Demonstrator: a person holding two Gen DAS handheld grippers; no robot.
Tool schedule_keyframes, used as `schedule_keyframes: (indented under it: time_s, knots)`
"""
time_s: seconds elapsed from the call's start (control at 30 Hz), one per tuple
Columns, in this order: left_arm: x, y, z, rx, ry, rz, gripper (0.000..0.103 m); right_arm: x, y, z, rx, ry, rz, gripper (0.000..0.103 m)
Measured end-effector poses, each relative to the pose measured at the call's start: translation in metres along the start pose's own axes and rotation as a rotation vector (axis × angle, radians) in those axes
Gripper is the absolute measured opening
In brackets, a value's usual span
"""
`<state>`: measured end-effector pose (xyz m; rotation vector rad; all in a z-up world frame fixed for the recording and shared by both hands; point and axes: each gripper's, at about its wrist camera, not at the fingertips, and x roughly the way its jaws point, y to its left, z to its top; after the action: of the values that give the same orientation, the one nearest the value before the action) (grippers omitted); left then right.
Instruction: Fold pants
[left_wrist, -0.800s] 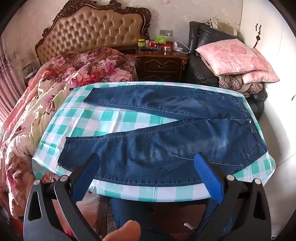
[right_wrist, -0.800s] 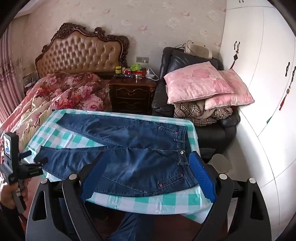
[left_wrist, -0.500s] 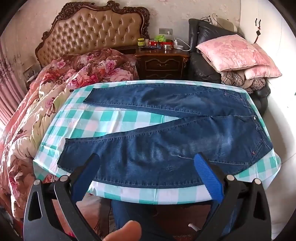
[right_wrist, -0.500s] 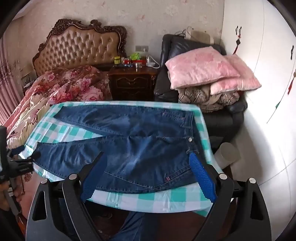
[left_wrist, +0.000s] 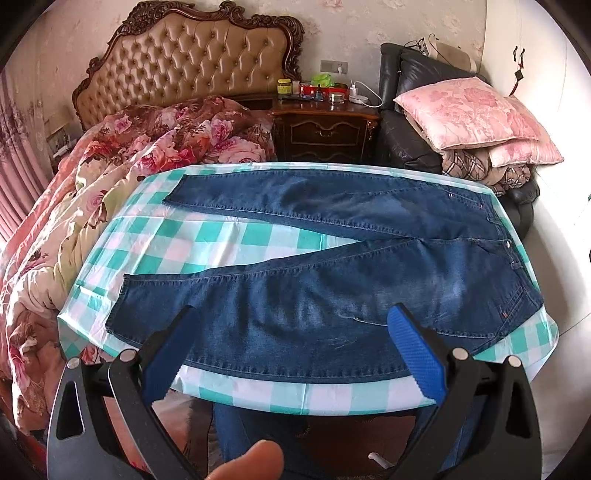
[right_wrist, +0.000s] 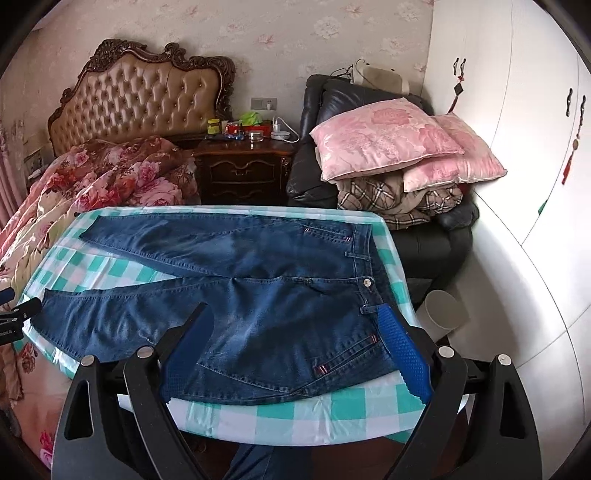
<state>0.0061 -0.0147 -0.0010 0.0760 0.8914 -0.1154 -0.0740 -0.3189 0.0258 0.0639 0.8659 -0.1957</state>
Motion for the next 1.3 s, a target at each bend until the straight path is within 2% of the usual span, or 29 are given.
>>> schedule_keyframes:
  time_s: [0.07, 0.1, 0.13, 0.23, 0.4, 0.63, 1.0, 1.13, 1.2, 1.3]
  knots:
    - [0.001, 0.000, 0.000, 0.001, -0.002, -0.001, 0.102, -0.001, 0.001, 0.001, 0.000, -0.003, -0.006, 0.088]
    - [0.002, 0.000, 0.000, 0.001, 0.000, -0.003, 0.102, -0.001, -0.003, 0.009, -0.002, -0.068, -0.015, 0.088]
    - [0.001, -0.001, -0.001, 0.002, 0.000, -0.004, 0.102, -0.004, -0.005, 0.013, -0.023, -0.092, -0.041, 0.088]
    - [-0.001, -0.002, 0.000, 0.010, -0.004, -0.002, 0.102, -0.006, -0.006, 0.013, -0.039, -0.093, -0.053, 0.088]
    - [-0.001, -0.003, 0.001, 0.010, -0.008, 0.001, 0.102, -0.007, -0.004, 0.009, -0.033, -0.022, -0.050, 0.088]
    - [-0.002, -0.004, 0.002, 0.013, -0.006, 0.002, 0.102, -0.006, -0.004, 0.007, -0.028, -0.006, -0.043, 0.088]
    - [-0.002, -0.003, 0.002, 0.008, -0.004, 0.003, 0.102, -0.004, -0.004, 0.007, -0.002, -0.033, -0.022, 0.088]
    - [0.000, -0.002, 0.002, 0.004, -0.001, -0.001, 0.102, 0.007, -0.009, 0.011, 0.018, -0.048, -0.009, 0.088]
    - [0.003, 0.000, 0.004, -0.017, -0.002, -0.027, 0.102, 0.016, -0.012, 0.013, 0.026, -0.033, -0.004, 0.088]
    - [0.009, 0.005, 0.006, -0.034, -0.048, -0.062, 0.102, 0.041, -0.023, 0.022, 0.057, -0.019, 0.018, 0.088]
